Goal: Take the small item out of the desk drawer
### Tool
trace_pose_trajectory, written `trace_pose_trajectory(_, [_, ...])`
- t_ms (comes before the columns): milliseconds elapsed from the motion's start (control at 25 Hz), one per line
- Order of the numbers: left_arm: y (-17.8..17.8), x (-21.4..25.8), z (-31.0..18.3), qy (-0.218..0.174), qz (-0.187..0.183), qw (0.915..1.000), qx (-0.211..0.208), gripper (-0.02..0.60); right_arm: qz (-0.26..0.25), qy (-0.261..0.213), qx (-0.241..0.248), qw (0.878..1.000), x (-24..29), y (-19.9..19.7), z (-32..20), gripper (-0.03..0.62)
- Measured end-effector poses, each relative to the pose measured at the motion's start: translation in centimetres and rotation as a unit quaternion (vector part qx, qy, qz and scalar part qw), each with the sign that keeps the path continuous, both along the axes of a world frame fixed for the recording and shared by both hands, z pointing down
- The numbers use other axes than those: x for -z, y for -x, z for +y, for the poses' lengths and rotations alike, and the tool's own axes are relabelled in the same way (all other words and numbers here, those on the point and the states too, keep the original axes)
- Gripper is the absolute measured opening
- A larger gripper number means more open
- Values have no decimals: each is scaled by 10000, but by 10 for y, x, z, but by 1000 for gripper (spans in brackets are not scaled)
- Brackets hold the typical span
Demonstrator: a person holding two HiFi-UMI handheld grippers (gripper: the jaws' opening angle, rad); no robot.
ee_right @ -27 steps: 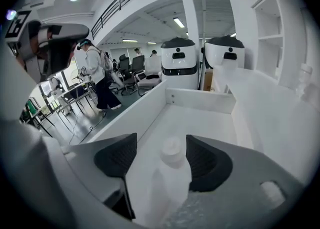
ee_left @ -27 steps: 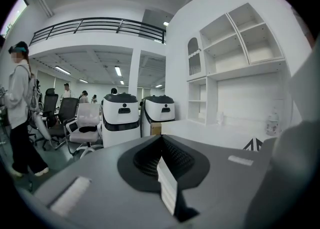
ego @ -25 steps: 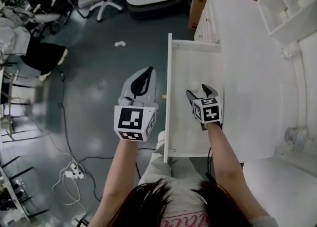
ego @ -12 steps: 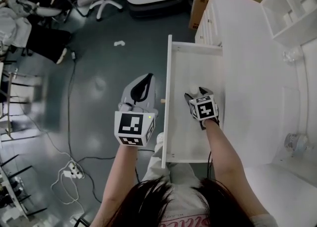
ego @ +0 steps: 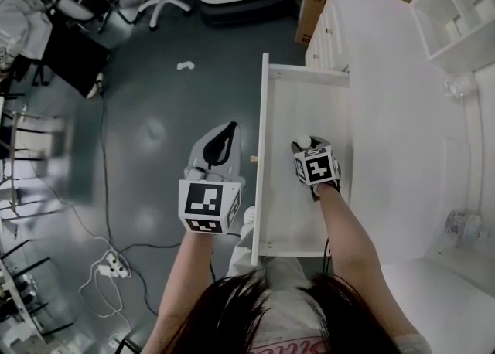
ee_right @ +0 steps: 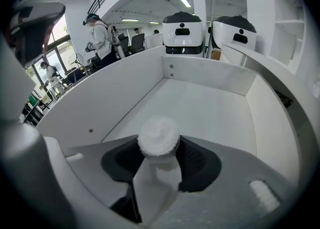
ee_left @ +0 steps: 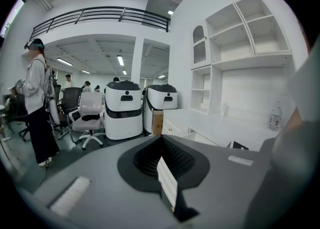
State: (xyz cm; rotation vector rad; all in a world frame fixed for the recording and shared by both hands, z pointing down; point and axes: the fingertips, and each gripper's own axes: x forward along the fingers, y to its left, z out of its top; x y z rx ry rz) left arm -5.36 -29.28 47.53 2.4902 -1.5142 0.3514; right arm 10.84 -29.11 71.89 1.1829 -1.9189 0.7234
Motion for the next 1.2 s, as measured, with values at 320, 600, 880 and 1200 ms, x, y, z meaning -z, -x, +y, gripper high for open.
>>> trace_pose_trajectory(320, [-2,1,-1,5,25,10000,-56,12,53,10,-33,10000,2,0,0,179])
trace_pose_trajectory(600, [-9,9,-2,-31,38,9999,-112,12,47,18,-3,10000,11,-4,3,178])
trace_pose_trajectory(880, [-9,12,2,-63,73,9999,-121,12,-49,-16,-168,9998,26,-5,9,179])
trace_pose_trajectory(1200, [-11,29,5,-202,113,9995,-193,12,-25,-136,-89,9999,50,-3,12,179])
